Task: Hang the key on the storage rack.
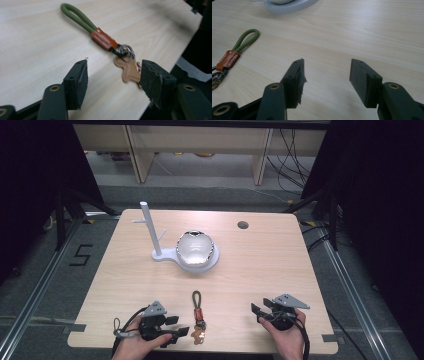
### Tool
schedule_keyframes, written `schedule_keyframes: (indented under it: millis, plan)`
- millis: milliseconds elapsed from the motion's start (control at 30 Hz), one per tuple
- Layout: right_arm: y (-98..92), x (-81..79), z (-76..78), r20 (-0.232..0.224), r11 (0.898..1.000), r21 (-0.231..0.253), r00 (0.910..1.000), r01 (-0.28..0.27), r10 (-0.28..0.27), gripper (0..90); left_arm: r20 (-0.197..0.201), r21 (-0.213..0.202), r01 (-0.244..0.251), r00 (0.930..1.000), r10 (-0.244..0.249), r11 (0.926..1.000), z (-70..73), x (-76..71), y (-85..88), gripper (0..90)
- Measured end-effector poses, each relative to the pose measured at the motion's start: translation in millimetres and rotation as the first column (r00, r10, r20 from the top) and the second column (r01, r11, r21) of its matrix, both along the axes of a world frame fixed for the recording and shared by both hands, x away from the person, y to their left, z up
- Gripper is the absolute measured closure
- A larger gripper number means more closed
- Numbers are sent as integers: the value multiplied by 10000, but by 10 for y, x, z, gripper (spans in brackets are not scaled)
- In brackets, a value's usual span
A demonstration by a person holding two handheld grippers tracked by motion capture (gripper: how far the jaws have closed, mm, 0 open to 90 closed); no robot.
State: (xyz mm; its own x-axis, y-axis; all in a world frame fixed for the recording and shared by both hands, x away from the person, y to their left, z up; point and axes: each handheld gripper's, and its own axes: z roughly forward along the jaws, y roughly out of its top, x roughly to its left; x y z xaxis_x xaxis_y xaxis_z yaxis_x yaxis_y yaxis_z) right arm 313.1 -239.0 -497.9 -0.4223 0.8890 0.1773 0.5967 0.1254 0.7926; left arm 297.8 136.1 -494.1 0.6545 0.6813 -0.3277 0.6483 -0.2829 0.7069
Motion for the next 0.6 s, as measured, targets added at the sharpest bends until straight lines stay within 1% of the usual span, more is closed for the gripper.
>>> schedule_keyframes:
  millis: [33,67,100,133,167,200,233,267,300,333,367,400,433,467,500,533,567,600]
  plan:
    - [-4,-3,2,-66,10000,20,10000,44,-44,467,-103,209,116,9999,-114,9997,32,36,-27,393]
    - [-13,-2,4,-102,9998,-176,9999,118,-120,467,-103,209,116,9999,-114,9997,32,36,-27,394]
    - [-13,-2,4,-102,9998,-176,9999,118,-120,467,-135,700,322,9994,-313,9970,90,101,-69,394]
    - [-28,-10,12,-164,9995,-286,9997,155,-160,467,-51,1014,154,9999,-149,9947,126,150,-120,397]
    - [-31,-8,10,-191,9992,-329,9996,206,-213,467,-139,1565,253,9996,-234,9873,166,210,-158,397]
    - [-29,-6,10,-183,9992,-309,9994,271,-277,468,-354,1965,298,9991,-233,9800,190,265,-202,396]
    - [-21,-14,38,-379,9990,-414,9992,139,-155,466,-551,2300,356,9982,-235,9725,216,321,-238,404]
    - [-13,-7,33,-355,9997,-242,9993,75,-83,466,-1065,2775,287,9943,10,9603,269,420,-297,403]
    - [-13,-7,33,-355,9997,-242,9993,75,-83,466,-1065,2775,287,9943,10,9603,269,420,-297,392]
    - [-4,-12,47,-412,9995,-288,9990,141,-153,466,-1455,3110,323,9893,140,9499,284,463,-325,392]
    - [-3,-14,49,-394,9992,-369,9991,140,-154,465,-1728,3416,396,9847,213,9390,295,512,-362,383]
    - [4,-32,63,-592,9983,-526,9979,235,-266,465,-1841,3493,305,9822,367,9365,299,537,-388,386]
    - [7,-29,55,-645,9989,-458,9978,128,-157,465,-2038,3534,235,9776,525,9352,294,564,-423,383]
    - [18,-35,57,-669,9978,-633,9975,174,-216,464,-2237,3646,206,9724,661,9309,289,581,-461,382]
    - [32,-26,43,-659,9990,-453,9978,22,-51,463,-2597,3580,143,9620,848,9336,279,592,-498,381]
    - [42,-31,54,-767,9987,-506,9970,-9,-30,463,-2838,3485,130,9544,923,9372,272,612,-526,381]
    - [46,-22,60,-748,9980,-624,9972,-74,27,463,-2938,3494,81,9505,1014,9369,250,640,-575,379]
    - [52,-23,63,-833,9984,-556,9965,-75,28,462,-3048,3514,94,9466,1049,9362,239,648,-592,378]
